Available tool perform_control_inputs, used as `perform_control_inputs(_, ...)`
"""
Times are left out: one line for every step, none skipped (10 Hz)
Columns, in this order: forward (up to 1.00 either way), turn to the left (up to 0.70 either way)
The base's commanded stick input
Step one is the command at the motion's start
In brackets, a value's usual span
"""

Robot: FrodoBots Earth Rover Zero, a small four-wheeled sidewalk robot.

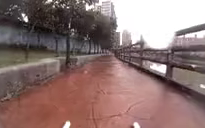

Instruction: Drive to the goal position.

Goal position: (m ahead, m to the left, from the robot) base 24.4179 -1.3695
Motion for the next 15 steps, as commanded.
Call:
perform_control_inputs(0.50,0.00)
perform_control_inputs(0.50,0.00)
perform_control_inputs(0.50,0.00)
perform_control_inputs(0.50,0.00)
perform_control_inputs(0.50,0.00)
perform_control_inputs(0.50,0.00)
perform_control_inputs(0.50,0.00)
perform_control_inputs(0.50,0.00)
perform_control_inputs(0.50,0.00)
perform_control_inputs(0.50,0.00)
perform_control_inputs(0.50,0.00)
perform_control_inputs(0.50,0.00)
perform_control_inputs(0.50,0.00)
perform_control_inputs(0.50,0.00)
perform_control_inputs(0.50,0.00)
